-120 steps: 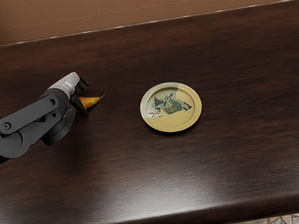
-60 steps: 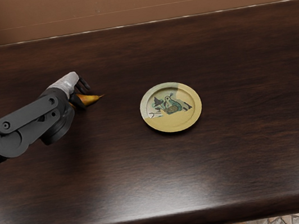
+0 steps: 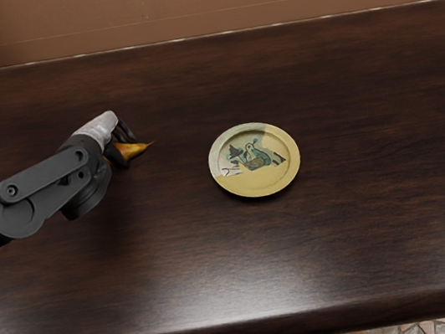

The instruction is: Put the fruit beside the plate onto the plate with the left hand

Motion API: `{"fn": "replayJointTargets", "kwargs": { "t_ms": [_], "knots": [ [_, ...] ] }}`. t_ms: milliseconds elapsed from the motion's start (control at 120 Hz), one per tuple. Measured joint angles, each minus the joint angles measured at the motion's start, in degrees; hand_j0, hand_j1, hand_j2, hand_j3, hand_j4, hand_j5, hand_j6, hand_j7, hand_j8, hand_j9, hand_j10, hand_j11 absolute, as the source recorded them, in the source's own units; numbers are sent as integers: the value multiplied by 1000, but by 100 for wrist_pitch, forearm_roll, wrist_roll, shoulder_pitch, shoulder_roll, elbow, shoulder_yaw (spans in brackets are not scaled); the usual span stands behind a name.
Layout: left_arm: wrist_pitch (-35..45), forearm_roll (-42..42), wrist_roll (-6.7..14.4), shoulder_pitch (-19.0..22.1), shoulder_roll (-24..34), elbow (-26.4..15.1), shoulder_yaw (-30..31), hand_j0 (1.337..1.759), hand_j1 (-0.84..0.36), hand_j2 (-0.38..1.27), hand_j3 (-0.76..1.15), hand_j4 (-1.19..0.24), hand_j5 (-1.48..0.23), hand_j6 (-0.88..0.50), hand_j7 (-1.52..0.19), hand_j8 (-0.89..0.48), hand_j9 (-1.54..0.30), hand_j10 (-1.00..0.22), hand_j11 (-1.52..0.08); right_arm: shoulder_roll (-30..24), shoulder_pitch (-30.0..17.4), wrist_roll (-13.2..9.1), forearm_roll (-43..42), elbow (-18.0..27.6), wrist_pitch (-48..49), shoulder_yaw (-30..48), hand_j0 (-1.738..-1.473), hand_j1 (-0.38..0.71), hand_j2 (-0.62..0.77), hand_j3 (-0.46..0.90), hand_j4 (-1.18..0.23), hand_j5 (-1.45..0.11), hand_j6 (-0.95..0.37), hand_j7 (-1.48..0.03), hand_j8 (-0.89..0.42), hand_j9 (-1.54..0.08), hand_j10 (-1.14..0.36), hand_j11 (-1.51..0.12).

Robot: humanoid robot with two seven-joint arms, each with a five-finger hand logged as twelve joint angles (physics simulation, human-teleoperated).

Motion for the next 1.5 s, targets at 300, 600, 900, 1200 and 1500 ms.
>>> {"fn": "replayJointTargets", "kwargs": {
  "t_ms": [300, 600, 900, 1200, 1500],
  "knots": [
    [-17, -17, 8, 0, 0, 4, 79, 1637, -237, 6, 89, -640, -753, -585, -799, -513, -828, -602, -826, 0, 0, 0, 0, 0, 0, 0, -1658, -349, 0, 0, 0, 0, 0, 0, 0, 0, 0, 0],
    [-24, -910, 5, -387, 0, 0, 26, 1649, -270, 160, 12, -632, -807, -560, -814, -507, -831, -620, -828, 0, 0, -2, 0, 0, 0, 0, -1658, -349, 0, 0, 0, 0, 0, 0, 0, 0, 0, 0],
    [-126, -2271, 2, -764, 1, -1, -150, 1655, -317, 220, 3, -623, -830, -537, -831, -467, -819, -584, -825, 0, 0, -2, 0, 0, 0, 0, -1658, -349, 0, 0, 0, 0, 0, 0, 0, 0, 0, 0],
    [-682, -2735, 1, -904, -156, -15, -496, 1656, -326, 247, 1, -625, -828, -549, -828, -470, -818, -582, -825, 0, 0, -2, 0, 0, 0, 0, -1658, -349, 0, 0, 0, 0, 0, 0, 0, 0, 0, 0],
    [-839, -2865, 0, -976, -539, -38, -497, 1657, -338, 298, 0, -626, -827, -572, -826, -473, -821, -586, -824, 0, 0, -3, 0, 0, 0, 0, -1658, -349, 0, 0, 0, 0, 0, 0, 0, 0, 0, 0]
  ]
}}
